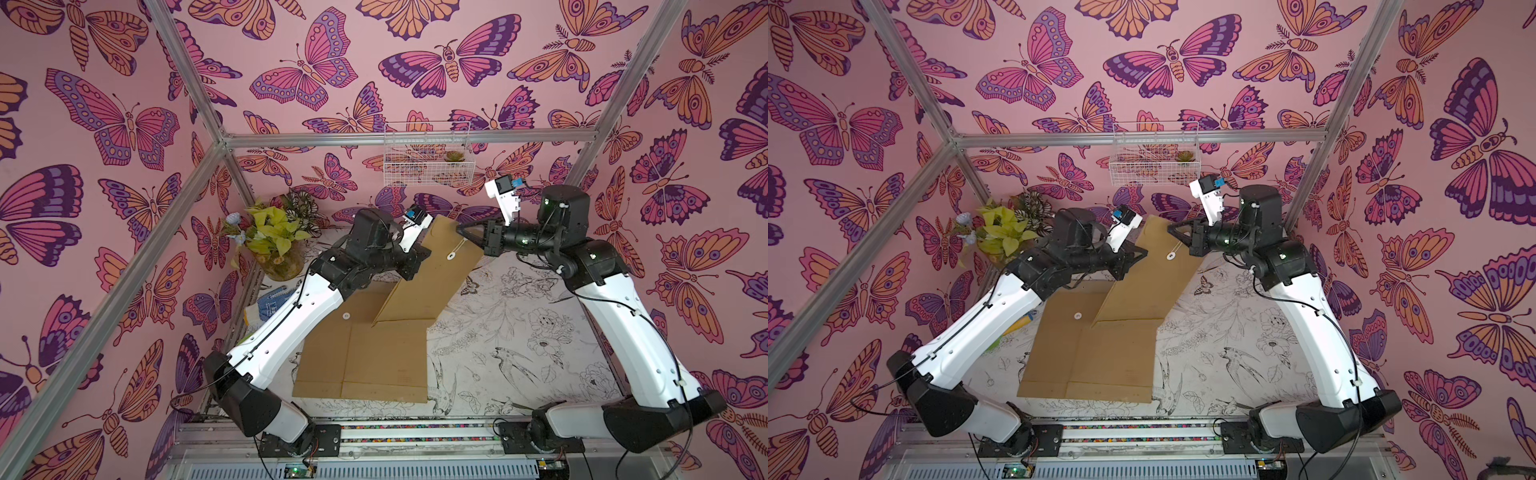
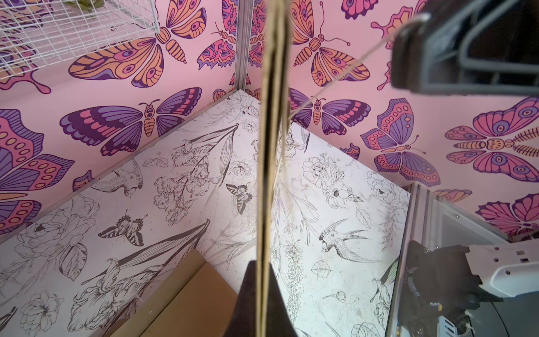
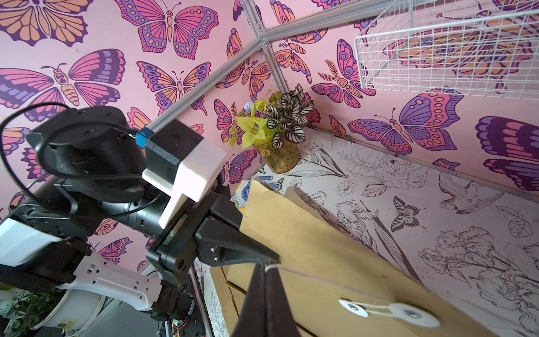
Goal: Open the file bag
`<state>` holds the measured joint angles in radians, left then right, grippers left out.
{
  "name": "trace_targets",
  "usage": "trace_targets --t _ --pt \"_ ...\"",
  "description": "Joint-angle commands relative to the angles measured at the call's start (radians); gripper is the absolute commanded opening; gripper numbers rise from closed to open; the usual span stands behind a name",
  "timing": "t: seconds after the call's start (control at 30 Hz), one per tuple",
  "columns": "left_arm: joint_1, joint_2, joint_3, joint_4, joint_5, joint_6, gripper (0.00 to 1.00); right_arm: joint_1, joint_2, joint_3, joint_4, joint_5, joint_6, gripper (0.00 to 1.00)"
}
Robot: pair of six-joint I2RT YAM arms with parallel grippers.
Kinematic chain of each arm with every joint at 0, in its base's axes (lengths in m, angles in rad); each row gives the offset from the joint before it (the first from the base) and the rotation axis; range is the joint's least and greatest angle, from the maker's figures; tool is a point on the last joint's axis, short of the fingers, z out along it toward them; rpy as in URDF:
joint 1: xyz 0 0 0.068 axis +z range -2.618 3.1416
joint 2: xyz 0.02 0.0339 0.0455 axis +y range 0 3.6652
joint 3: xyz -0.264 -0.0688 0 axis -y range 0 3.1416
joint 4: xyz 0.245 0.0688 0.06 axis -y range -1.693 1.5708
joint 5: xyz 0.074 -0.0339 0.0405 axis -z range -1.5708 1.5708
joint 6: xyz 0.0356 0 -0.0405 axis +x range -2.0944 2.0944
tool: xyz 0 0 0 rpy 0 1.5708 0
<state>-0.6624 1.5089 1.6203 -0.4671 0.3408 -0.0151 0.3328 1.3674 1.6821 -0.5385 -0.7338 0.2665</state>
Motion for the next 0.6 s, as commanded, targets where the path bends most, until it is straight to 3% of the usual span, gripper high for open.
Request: trace_targets --t 0.0,0.33,0.5,0.57 --pt "-0.005 -0.031 -0.067 0.148 0.015 -0.082 0.0 0.01 0.01 0.008 0.03 -0.018 0.013 0.0" --pt "0.003 -0.055 -0.186 0.387 0.047 -0.206 0.0 0.009 -0.027 0.001 -0.018 0.122 -0.04 0.0" --pt "0.024 -0.066 -0.279 0.557 0.067 -0.305 0.0 0.01 -0.026 0.001 -0.016 0.094 -0.027 0.0" --pt "0.033 -0.059 -0.295 0.613 0.089 -0.347 0.0 0.009 -0.018 -0.01 0.01 0.03 -0.001 0.0"
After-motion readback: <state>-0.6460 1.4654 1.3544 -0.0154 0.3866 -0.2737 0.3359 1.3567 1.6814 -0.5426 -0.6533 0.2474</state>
